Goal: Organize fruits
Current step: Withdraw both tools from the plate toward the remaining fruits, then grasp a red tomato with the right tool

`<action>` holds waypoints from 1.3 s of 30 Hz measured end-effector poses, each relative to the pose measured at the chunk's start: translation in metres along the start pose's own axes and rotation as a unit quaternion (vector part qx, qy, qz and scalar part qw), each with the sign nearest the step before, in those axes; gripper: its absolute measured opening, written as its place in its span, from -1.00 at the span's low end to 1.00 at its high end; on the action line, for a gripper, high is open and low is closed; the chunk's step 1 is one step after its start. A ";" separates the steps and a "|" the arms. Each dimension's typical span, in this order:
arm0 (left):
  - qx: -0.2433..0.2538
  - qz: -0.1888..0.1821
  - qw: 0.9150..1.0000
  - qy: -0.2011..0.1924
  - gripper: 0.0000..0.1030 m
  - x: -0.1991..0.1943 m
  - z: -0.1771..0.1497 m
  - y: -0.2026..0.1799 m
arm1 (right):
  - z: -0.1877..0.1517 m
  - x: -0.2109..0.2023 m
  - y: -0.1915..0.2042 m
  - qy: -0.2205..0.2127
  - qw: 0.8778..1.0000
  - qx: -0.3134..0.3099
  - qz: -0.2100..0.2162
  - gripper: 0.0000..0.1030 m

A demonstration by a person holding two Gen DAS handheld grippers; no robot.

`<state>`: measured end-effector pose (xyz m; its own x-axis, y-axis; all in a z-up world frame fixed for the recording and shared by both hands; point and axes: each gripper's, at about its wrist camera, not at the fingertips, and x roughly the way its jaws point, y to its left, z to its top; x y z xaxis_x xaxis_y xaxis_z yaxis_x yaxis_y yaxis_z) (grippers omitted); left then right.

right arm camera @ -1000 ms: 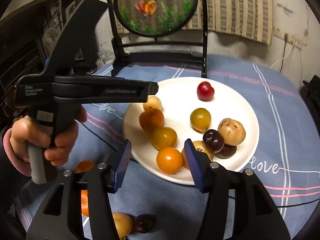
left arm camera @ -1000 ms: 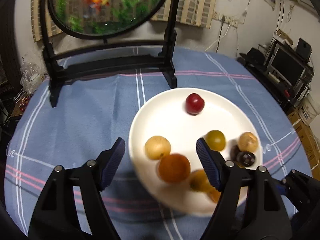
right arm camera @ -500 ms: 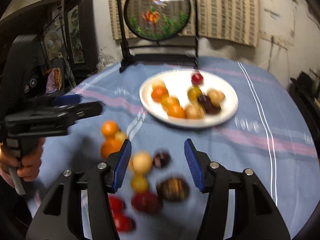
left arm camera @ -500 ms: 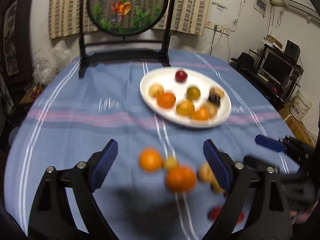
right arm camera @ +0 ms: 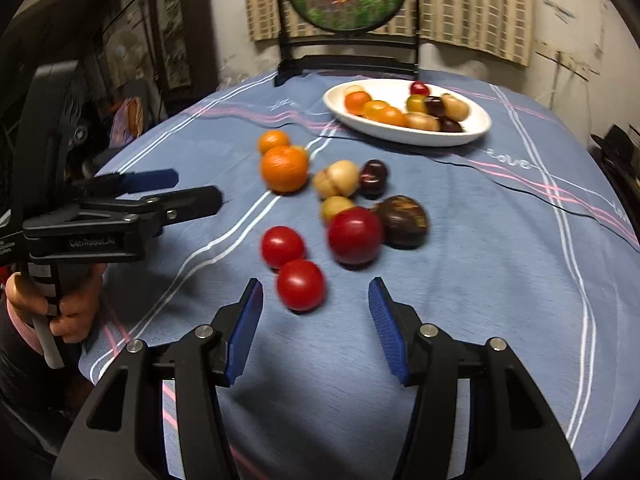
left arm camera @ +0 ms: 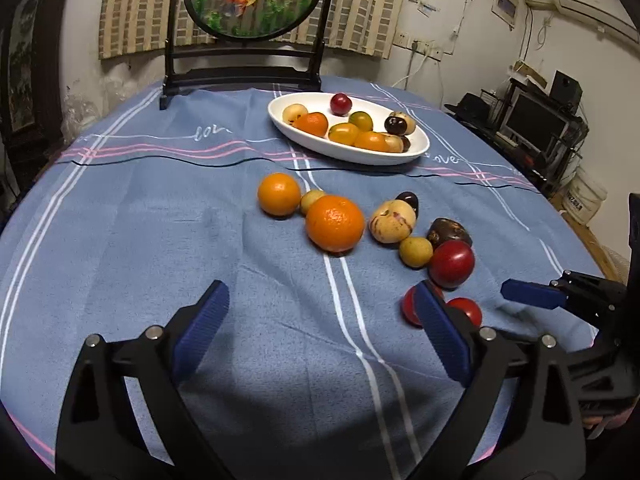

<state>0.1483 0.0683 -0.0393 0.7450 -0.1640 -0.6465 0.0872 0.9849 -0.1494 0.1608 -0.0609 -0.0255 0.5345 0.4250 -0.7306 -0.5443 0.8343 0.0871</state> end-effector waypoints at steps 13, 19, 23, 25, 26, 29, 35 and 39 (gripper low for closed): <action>0.010 0.004 1.000 -0.005 0.84 -0.001 0.002 -0.003 | 0.008 0.025 0.004 0.034 0.999 -0.006 -0.014 -0.09; 0.009 0.005 1.000 -0.002 0.84 -0.001 0.001 -0.003 | 0.009 0.029 0.006 0.041 0.999 -0.014 -0.014 -0.17; 0.010 0.007 1.000 0.000 0.84 -0.001 0.001 -0.004 | 0.008 0.030 0.006 0.044 0.999 -0.017 -0.008 -0.39; 0.010 0.008 1.000 0.002 0.84 0.000 0.002 -0.004 | 0.008 0.029 0.004 0.041 0.999 -0.012 -0.007 -0.40; 0.010 0.008 1.000 0.003 0.84 0.001 0.002 -0.003 | 0.008 0.027 0.002 0.038 0.999 -0.007 -0.006 -0.40; 0.012 0.008 1.000 0.004 0.84 0.002 0.001 -0.005 | 0.005 0.016 -0.013 0.015 1.000 0.019 -0.005 -0.40; 0.069 -0.025 0.997 0.014 0.54 0.006 -0.001 -0.027 | -0.007 -0.002 -0.058 -0.004 0.996 0.086 -0.018 -0.40; 0.107 -0.045 0.993 0.036 0.17 0.016 -0.005 -0.049 | -0.011 -0.005 -0.066 -0.009 0.995 0.104 0.000 -0.40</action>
<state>0.1522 0.0168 -0.0459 0.6797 -0.2488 -0.6901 0.2967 0.9536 -0.0516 0.1864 -0.1221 -0.0348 0.5472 0.4296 -0.7183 -0.3994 0.8882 0.2269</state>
